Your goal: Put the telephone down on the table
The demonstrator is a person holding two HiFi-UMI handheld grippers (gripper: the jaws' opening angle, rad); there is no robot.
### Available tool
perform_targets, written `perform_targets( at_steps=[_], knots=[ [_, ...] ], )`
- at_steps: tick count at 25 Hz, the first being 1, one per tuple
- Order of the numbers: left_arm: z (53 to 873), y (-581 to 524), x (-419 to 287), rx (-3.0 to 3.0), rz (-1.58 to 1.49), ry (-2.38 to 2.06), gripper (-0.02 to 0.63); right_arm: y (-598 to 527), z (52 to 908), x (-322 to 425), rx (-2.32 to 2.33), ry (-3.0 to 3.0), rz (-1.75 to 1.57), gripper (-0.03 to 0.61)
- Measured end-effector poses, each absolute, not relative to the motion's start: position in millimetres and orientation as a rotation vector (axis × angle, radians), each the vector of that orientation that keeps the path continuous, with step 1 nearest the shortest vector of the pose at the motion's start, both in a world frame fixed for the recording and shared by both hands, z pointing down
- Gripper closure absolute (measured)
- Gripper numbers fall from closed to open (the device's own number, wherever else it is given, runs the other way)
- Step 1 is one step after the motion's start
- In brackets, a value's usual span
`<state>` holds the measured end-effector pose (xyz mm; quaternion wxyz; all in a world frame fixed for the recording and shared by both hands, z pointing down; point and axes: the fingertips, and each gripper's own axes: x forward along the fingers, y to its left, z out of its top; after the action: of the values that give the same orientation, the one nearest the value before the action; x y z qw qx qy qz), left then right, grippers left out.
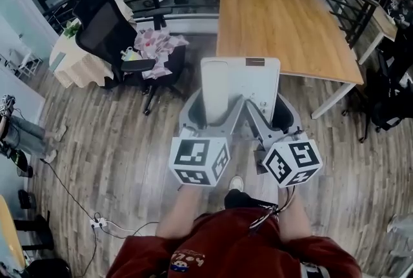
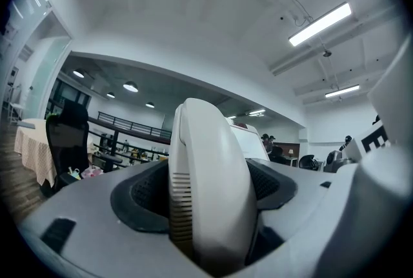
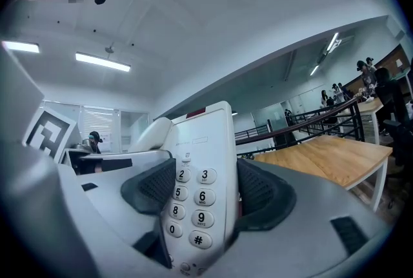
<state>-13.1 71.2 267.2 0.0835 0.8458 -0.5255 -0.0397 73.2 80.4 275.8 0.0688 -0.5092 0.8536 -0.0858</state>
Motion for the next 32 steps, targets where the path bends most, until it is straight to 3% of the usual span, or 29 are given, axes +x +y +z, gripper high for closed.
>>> perform_targets(
  at_steps=[14, 32],
  knots=[
    [267, -14, 40, 2.515, -0.063, -1.599, 0.236, -7, 278, 126, -1.500, 2.555, -0.302, 0.291],
    [272, -109, 43, 2.552, -0.044, -1.563, 0.236, -99, 285, 129, -1.532, 2.514, -0.292, 0.291]
  ],
)
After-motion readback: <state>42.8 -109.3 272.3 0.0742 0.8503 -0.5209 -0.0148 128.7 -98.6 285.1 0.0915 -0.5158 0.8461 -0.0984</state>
